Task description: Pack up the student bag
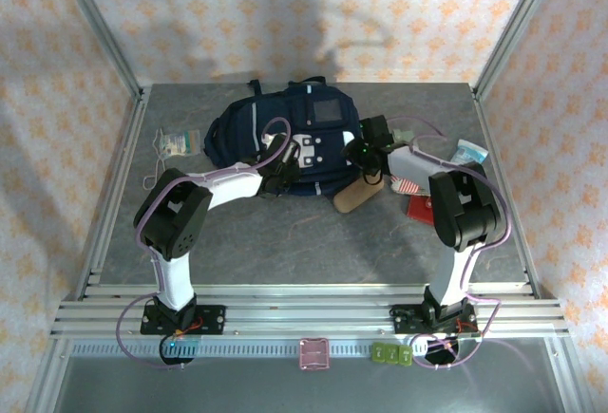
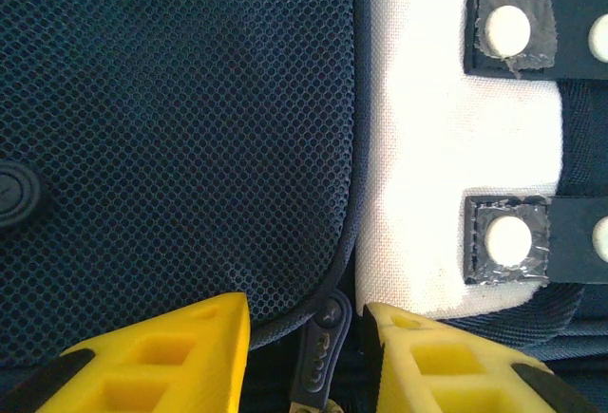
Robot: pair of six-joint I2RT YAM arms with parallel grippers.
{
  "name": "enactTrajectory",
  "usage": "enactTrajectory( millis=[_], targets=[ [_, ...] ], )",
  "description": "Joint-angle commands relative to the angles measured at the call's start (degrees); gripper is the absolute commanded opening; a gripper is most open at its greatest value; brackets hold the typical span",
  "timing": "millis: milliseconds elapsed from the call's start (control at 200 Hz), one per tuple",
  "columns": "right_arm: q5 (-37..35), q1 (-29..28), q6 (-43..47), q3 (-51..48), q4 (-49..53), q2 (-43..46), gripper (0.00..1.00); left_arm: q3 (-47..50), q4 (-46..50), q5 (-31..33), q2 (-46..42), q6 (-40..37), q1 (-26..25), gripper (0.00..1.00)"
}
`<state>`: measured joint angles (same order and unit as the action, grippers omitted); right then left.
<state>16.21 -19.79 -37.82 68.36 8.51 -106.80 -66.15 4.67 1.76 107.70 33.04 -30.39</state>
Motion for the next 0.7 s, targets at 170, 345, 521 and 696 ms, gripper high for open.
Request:
enactTrajectory(
  millis=[170, 345, 521, 696],
  targets=[
    [1.88, -0.18, 0.73, 7.39, 5.87, -10.68, 0.06, 1.82, 3.07, -1.51, 0.22, -0.26, -0.68, 0.38],
    [2.14, 0.15, -0.62, 5.92, 3.21, -7.34, 0.0, 1.14, 3.83, -1.17, -1.74, -0.63, -0.66, 0.38],
    [6.21, 0.2, -3.16, 5.35, -5.72, 2.97, 0.0, 3.54, 2.73, -0.25, -8.69, 0.3, -0.63, 0.44],
    [7.64, 0.27, -8.18, 3.04, -14.49, 9.17, 0.0, 9.99, -1.88, -0.58, -16.95, 3.92, -0.77, 0.45]
  ],
)
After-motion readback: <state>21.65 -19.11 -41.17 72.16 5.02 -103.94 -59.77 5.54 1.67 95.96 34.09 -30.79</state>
